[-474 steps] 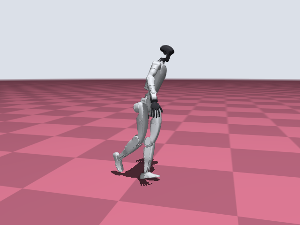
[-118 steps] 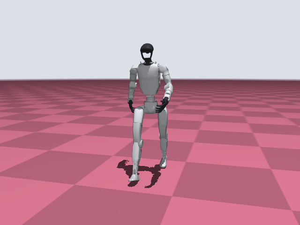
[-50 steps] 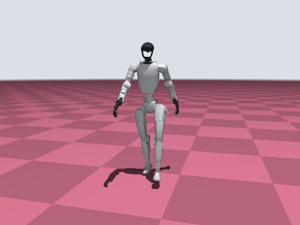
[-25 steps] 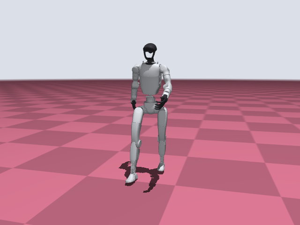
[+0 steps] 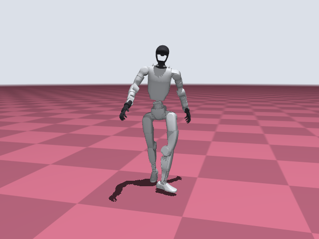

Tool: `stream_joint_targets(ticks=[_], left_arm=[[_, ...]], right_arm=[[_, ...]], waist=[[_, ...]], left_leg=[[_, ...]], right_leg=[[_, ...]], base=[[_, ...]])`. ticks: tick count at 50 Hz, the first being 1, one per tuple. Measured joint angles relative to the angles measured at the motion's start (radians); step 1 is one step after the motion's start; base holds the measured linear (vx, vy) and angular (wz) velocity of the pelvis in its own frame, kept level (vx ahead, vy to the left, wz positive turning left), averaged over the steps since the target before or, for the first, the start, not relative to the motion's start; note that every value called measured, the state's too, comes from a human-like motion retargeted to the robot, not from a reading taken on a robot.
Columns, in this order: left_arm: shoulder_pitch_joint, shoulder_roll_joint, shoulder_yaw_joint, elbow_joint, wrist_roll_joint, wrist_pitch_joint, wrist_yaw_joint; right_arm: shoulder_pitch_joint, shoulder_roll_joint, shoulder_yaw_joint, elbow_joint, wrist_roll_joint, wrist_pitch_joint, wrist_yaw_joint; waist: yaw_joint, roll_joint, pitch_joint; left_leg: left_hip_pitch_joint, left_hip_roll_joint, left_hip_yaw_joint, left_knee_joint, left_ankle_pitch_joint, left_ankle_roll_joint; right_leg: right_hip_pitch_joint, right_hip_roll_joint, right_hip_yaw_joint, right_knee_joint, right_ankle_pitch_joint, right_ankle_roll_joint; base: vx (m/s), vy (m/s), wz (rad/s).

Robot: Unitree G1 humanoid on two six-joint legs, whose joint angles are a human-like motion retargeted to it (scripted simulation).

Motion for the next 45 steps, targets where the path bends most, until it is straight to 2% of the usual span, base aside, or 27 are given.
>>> stream_joint_targets(ticks=[2,3,4,5,6,7,8,10,11,13,15,17,19,22,25,28,30,32,33,35,37,38,40,41,42,43,45], left_arm=[[0.115,0.013,-0.033,-0.040,-0.128,-0.039,0.028],[0.157,0.003,-0.040,-0.042,-0.148,-0.043,0.024],[0.198,-0.014,-0.051,-0.033,-0.122,-0.072,-0.026],[0.238,-0.034,-0.064,-0.017,-0.073,-0.115,-0.100],[0.255,-0.050,-0.072,0.005,-0.014,-0.141,-0.177],[0.263,-0.062,-0.080,0.021,0.041,-0.155,-0.246],[0.253,-0.068,-0.087,0.025,0.088,-0.143,-0.299],[0.185,-0.050,-0.114,0.010,0.140,-0.124,-0.396],[0.131,-0.041,-0.130,-0.019,0.084,-0.120,-0.385],[0.028,-0.029,-0.151,-0.112,-0.073,-0.114,-0.338],[-0.064,-0.017,-0.174,-0.258,-0.242,-0.125,-0.301],[-0.137,0.005,-0.234,-0.458,-0.344,-0.150,-0.306],[-0.196,0.041,-0.305,-0.675,-0.366,-0.182,-0.340],[-0.297,0.107,-0.382,-0.963,-0.348,-0.233,-0.392],[-0.407,0.130,-0.400,-1.142,-0.408,-0.278,-0.387],[-0.432,0.097,-0.367,-1.202,-0.561,-0.307,-0.366],[-0.400,0.048,-0.324,-1.182,-0.662,-0.305,-0.350],[-0.346,0.005,-0.273,-1.115,-0.721,-0.272,-0.292],[-0.317,-0.008,-0.250,-1.068,-0.724,-0.249,-0.248],[-0.286,-0.022,-0.221,-0.945,-0.686,-0.191,-0.150],[-0.273,-0.039,-0.221,-0.796,-0.695,-0.152,-0.086],[-0.267,-0.052,-0.225,-0.723,-0.722,-0.142,-0.067],[-0.245,-0.073,-0.233,-0.594,-0.773,-0.130,-0.055],[-0.230,-0.076,-0.237,-0.546,-0.792,-0.133,-0.065],[-0.212,-0.076,-0.241,-0.504,-0.811,-0.142,-0.076],[-0.187,-0.070,-0.247,-0.475,-0.832,-0.161,-0.089],[-0.125,-0.053,-0.251,-0.450,-0.866,-0.215,-0.109]], right_arm=[[0.008,-0.034,-0.062,-0.006,-0.042,-0.014,-0.059],[0.002,-0.044,-0.078,0.003,-0.059,-0.010,-0.069],[0.004,-0.046,-0.090,0.023,-0.066,-0.017,-0.065],[0.011,-0.045,-0.101,0.048,-0.066,-0.030,-0.054],[0.025,-0.035,-0.109,0.079,-0.060,-0.038,-0.040],[0.042,-0.027,-0.120,0.112,-0.058,-0.042,-0.022],[0.065,-0.020,-0.134,0.149,-0.065,-0.038,0.004],[0.107,-0.007,-0.133,0.250,-0.080,-0.020,0.100],[0.121,-0.002,-0.106,0.316,-0.091,-0.003,0.147],[0.164,0.013,-0.058,0.447,-0.162,0.037,0.238],[0.229,0.035,-0.028,0.558,-0.266,0.064,0.329],[0.313,0.060,-0.034,0.631,-0.320,0.065,0.395],[0.419,0.091,-0.061,0.661,-0.310,0.060,0.423],[0.575,0.149,-0.097,0.657,-0.258,0.053,0.439],[0.667,0.224,-0.081,0.656,-0.260,0.058,0.507],[0.706,0.303,-0.039,0.677,-0.334,0.063,0.626],[0.713,0.327,-0.032,0.695,-0.372,0.067,0.666],[0.696,0.321,-0.055,0.707,-0.390,0.086,0.637],[0.680,0.311,-0.078,0.709,-0.392,0.099,0.592],[0.610,0.274,-0.111,0.709,-0.345,0.119,0.461],[0.510,0.236,-0.053,0.702,-0.226,0.119,0.351],[0.458,0.212,-0.018,0.694,-0.183,0.119,0.313],[0.363,0.151,0.033,0.660,-0.143,0.120,0.255],[0.322,0.116,0.047,0.630,-0.135,0.119,0.240],[0.284,0.082,0.058,0.600,-0.125,0.118,0.230],[0.253,0.050,0.064,0.569,-0.110,0.117,0.227],[0.200,-0.015,0.057,0.509,-0.071,0.102,0.197]], waist=[[0.098,0.048,0.052],[0.104,0.062,0.044],[0.117,0.084,0.041],[0.132,0.110,0.041],[0.147,0.159,0.050],[0.158,0.204,0.057],[0.159,0.240,0.062],[0.203,0.281,0.035],[0.228,0.261,0.003],[0.257,0.231,-0.023],[0.249,0.234,-0.013],[0.186,0.258,0.003],[0.083,0.288,0.020],[-0.094,0.301,0.058],[-0.236,0.263,0.104],[-0.307,0.236,0.147],[-0.307,0.234,0.166],[-0.292,0.232,0.182],[-0.292,0.223,0.193],[-0.302,0.194,0.217],[-0.257,0.240,0.168],[-0.224,0.269,0.130],[-0.158,0.277,0.065],[-0.131,0.243,0.047],[-0.102,0.204,0.034],[-0.072,0.156,0.029],[0.031,0.104,0.069]], left_leg=[[0.024,-0.055,0.123,-0.149,-0.152,0.000],[0.020,-0.046,0.122,-0.149,-0.231,0.000],[-0.007,-0.058,-0.181,-0.149,-0.254,-0.071],[-0.045,-0.081,-0.635,-0.149,-0.248,-0.178],[-0.018,-0.074,-0.892,-0.149,-0.180,-0.278],[0.019,-0.064,-1.072,-0.146,-0.113,-0.342],[0.078,-0.051,-1.096,-0.134,-0.049,-0.331],[0.129,0.018,-1.143,-0.079,-0.025,-0.324],[0.094,-0.008,-1.145,-0.036,-0.092,-0.282],[0.062,-0.089,-1.206,0.042,-0.265,-0.233],[0.087,-0.159,-1.351,0.089,-0.410,-0.241],[0.150,-0.204,-1.548,0.100,-0.455,-0.264],[0.237,-0.222,-1.781,0.081,-0.445,-0.297],[0.369,-0.226,-2.131,0.019,-0.381,-0.349],[0.459,-0.215,-2.316,-0.041,-0.276,-0.375],[0.550,-0.140,-2.339,-0.090,-0.179,-0.401],[0.594,-0.099,-2.254,-0.062,-0.080,-0.402],[0.585,-0.060,-1.993,0.080,0.088,-0.325],[0.557,-0.028,-1.809,0.189,0.179,-0.262],[0.424,0.155,-1.352,0.558,0.326,-0.016],[0.188,0.433,-1.308,0.957,0.263,0.000],[0.045,0.458,-1.358,1.089,0.152,0.000],[-0.156,0.399,-1.348,1.177,-0.075,0.000],[-0.190,0.322,-1.253,1.099,-0.110,0.000],[-0.220,0.210,-1.169,0.983,-0.128,0.000],[-0.241,0.029,-1.103,0.789,-0.113,0.000],[-0.220,-0.299,-1.228,0.303,-0.183,-0.166]], right_leg=[[0.129,0.047,-0.054,0.017,-0.078,0.058],[0.161,0.056,-0.024,0.020,-0.043,0.080],[0.212,0.060,0.030,0.023,0.010,0.109],[0.273,0.062,0.098,0.026,0.073,0.141],[0.335,0.094,0.169,0.052,0.143,0.157],[0.379,0.127,0.224,0.095,0.220,0.178],[0.386,0.160,0.245,0.175,0.313,0.206],[0.216,0.252,0.106,0.540,0.461,0.222],[0.049,0.197,0.034,0.738,0.458,0.222],[-0.199,0.064,-0.067,1.025,0.342,0.154],[-0.324,-0.030,-0.162,1.134,0.159,0.036],[-0.358,-0.064,-0.258,1.084,0.061,-0.018],[-0.336,-0.059,-0.335,0.917,0.018,-0.022],[-0.264,-0.077,-0.405,0.536,0.010,0.014],[-0.211,-0.166,-0.400,0.164,0.055,0.083],[-0.207,-0.200,-0.250,0.002,0.099,0.182],[-0.206,-0.193,-0.187,-0.016,0.177,0.202],[-0.164,-0.187,-0.210,0.021,0.188,0.133],[-0.131,-0.190,-0.231,0.054,0.140,0.098],[-0.080,-0.200,-0.281,0.135,0.015,0.047],[-0.150,-0.038,-0.300,0.191,-0.053,-0.074],[-0.201,0.009,-0.303,0.205,-0.057,-0.102],[-0.268,0.034,-0.304,0.211,-0.053,-0.111],[-0.275,0.002,-0.299,0.195,-0.045,-0.091],[-0.279,-0.041,-0.292,0.177,-0.030,-0.058],[-0.276,-0.108,-0.280,0.153,-0.004,0.000],[-0.223,-0.177,-0.231,0.104,0.028,0.107]], base=[[0.91,0.66,-5.67],[0.89,0.36,-0.51],[1.10,0.28,-1.07],[1.27,0.28,-1.15],[1.33,0.31,-0.81],[1.32,0.34,-0.02],[1.23,0.23,0.46],[1.08,0.09,0.61],[0.93,0.42,0.65],[0.87,0.73,1.46],[0.91,0.45,2.82],[0.91,0.19,4.27],[0.90,0.01,5.34],[0.86,-0.19,5.58],[0.81,-0.43,4.71],[0.78,-0.61,3.11],[0.74,-0.69,1.39],[0.72,-0.70,0.75],[0.69,-0.71,0.96],[0.62,-0.96,1.00],[0.55,-1.51,-0.16],[0.53,-1.08,-0.55],[0.58,-0.47,-0.39],[0.58,0.11,-0.10],[0.41,0.68,0.05],[0.29,0.94,-0.23],[0.37,0.81,-0.84]])
